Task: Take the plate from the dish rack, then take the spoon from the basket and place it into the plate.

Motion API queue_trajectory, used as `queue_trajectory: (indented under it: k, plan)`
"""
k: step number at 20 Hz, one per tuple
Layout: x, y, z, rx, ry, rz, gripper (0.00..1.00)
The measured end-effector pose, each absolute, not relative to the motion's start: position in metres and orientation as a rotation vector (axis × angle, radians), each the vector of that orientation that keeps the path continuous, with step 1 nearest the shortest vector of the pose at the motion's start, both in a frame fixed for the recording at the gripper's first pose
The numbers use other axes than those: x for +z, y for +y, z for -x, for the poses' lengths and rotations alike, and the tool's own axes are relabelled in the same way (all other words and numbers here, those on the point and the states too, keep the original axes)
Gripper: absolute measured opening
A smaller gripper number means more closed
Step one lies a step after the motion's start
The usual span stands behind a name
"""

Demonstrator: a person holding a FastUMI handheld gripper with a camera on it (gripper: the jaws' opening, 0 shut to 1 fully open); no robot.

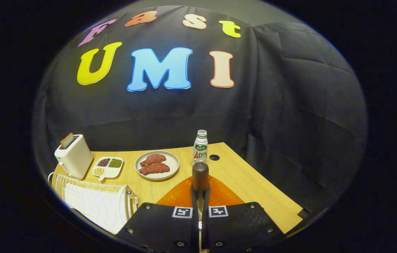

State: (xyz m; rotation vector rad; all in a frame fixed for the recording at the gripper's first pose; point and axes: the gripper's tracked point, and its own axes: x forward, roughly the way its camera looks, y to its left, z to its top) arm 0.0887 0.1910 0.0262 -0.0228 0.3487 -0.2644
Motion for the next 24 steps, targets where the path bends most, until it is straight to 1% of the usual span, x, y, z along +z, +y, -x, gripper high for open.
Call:
queue_trajectory:
  k: [6, 13, 19, 22, 24]
  plan:
    - [0.043, 0.269, -0.059, -0.144, 0.331, 0.072, 0.03]
    - [0.041, 0.392, -0.004, 0.08, 0.337, 0.124, 0.02]
    - [0.029, 0.483, 0.048, 0.245, 0.352, 0.15, 0.03]
    - [0.015, 0.514, 0.067, 0.299, 0.368, 0.154, 0.02]
    - [0.008, 0.527, 0.077, 0.308, 0.372, 0.157, 0.03]
